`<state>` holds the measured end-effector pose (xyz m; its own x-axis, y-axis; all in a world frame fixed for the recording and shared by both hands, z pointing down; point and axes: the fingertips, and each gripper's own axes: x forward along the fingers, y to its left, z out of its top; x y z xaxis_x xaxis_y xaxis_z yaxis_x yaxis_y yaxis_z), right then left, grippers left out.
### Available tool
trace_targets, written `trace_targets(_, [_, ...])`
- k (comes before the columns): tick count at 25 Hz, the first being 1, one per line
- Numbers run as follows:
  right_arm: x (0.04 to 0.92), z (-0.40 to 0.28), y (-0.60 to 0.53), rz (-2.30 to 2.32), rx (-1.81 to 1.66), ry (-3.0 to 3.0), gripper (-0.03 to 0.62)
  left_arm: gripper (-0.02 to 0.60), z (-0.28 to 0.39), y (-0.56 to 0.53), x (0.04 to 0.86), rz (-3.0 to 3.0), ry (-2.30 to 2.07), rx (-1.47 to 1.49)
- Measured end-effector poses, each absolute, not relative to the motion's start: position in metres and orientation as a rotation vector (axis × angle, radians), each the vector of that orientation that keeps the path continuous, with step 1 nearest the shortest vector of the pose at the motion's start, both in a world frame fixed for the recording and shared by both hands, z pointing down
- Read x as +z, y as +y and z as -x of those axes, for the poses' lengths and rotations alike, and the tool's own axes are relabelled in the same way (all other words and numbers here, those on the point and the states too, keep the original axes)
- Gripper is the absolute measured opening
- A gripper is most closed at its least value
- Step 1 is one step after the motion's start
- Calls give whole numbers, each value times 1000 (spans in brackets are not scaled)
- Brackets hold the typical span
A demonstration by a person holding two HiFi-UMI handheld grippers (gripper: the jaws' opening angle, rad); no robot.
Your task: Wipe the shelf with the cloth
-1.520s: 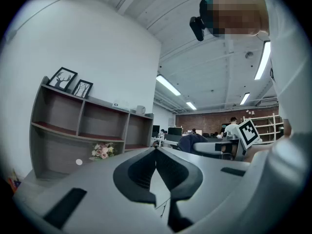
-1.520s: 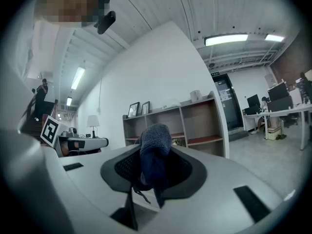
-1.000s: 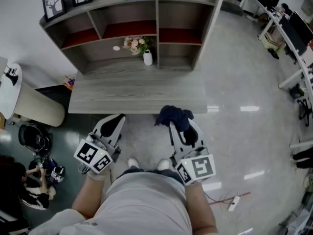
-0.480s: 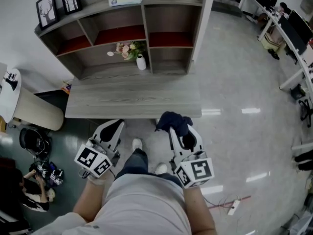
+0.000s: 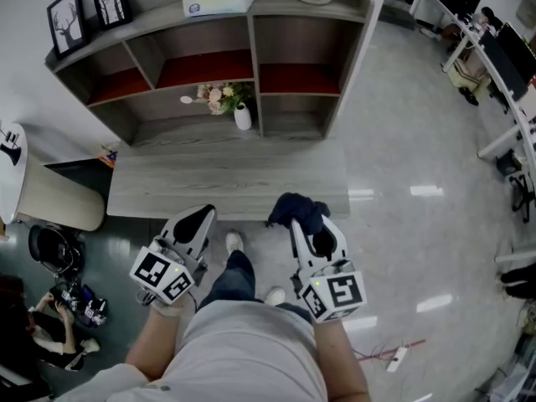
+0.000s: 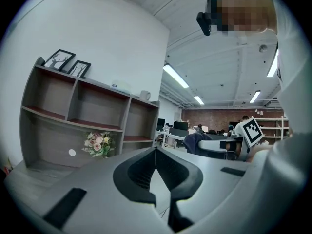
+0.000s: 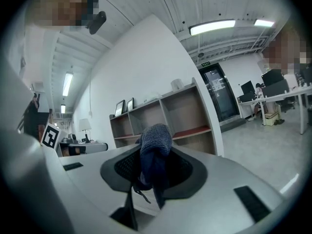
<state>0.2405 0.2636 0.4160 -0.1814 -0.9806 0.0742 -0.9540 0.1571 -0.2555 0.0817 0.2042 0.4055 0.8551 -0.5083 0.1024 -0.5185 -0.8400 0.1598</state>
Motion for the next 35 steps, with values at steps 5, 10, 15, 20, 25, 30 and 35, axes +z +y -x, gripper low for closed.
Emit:
trace_targets(5, [418, -228, 202, 1920, -401, 2328, 120, 15, -68, 147, 410, -2819, -819, 83])
trace_targets(10, [410, -211, 139, 1899, -401, 2344, 120, 15, -50, 87, 412, -2784, -836, 90])
trace_targets(15, [401, -190, 83, 1878, -390, 2365, 120, 15, -36, 35, 405, -2794, -837, 61])
trace_targets(20, [389, -162, 33, 1837, -355, 2415, 120, 15, -19, -6, 404, -2791, -847, 59])
trace_targets(25, [377, -129, -21, 1788, -302, 2503, 120, 15, 6, -47, 403, -2783, -880, 53])
trace_targets(30, [367, -105, -67, 1747, -273, 2561, 121, 15, 28, -79, 402, -2768, -922, 47])
trace_targets(35, [355, -84, -107, 1714, -214, 2661, 120, 15, 42, -96, 403, -2746, -963, 48])
